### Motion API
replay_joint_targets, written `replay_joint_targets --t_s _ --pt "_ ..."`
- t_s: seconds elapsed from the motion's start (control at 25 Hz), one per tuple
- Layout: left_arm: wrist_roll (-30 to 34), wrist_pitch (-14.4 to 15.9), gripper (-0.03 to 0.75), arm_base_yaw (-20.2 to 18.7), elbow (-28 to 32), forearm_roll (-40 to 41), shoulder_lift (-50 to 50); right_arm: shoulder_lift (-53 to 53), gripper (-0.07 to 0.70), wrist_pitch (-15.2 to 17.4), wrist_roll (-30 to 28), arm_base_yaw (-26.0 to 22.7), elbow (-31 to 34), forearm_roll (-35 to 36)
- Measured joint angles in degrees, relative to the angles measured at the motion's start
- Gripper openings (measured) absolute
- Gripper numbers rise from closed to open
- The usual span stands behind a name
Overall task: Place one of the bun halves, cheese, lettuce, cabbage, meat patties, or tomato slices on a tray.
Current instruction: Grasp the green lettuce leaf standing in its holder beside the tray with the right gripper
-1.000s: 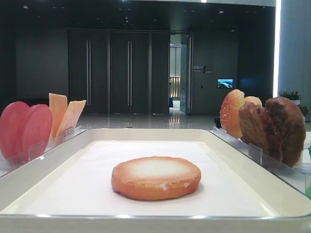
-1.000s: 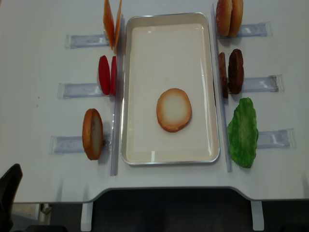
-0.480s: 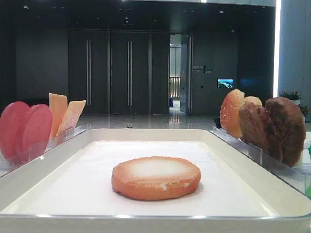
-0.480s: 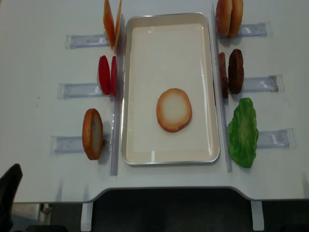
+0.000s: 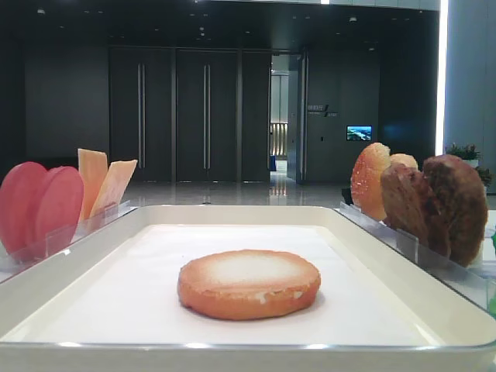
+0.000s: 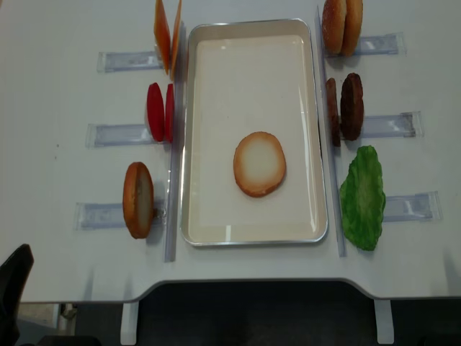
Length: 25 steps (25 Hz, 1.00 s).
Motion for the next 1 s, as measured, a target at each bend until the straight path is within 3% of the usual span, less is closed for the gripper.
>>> replay_joint_targets --t_s 0.28,0.8,1.0 --pt "0.00 0.00 0.579 0.00 0.00 0.00 0.00 14.11 0.423 0.52 -0.11 0.00 -2.67 6.54" --pt "0.00 0.00 0.579 0.00 0.00 0.00 0.00 32.78 0.422 0.29 -2.89 0.00 -13.07 5.87" --pt "0.00 0.00 0.579 0.00 0.00 0.00 0.00 35.43 0.422 -0.10 -2.89 0.00 -15.32 6.44"
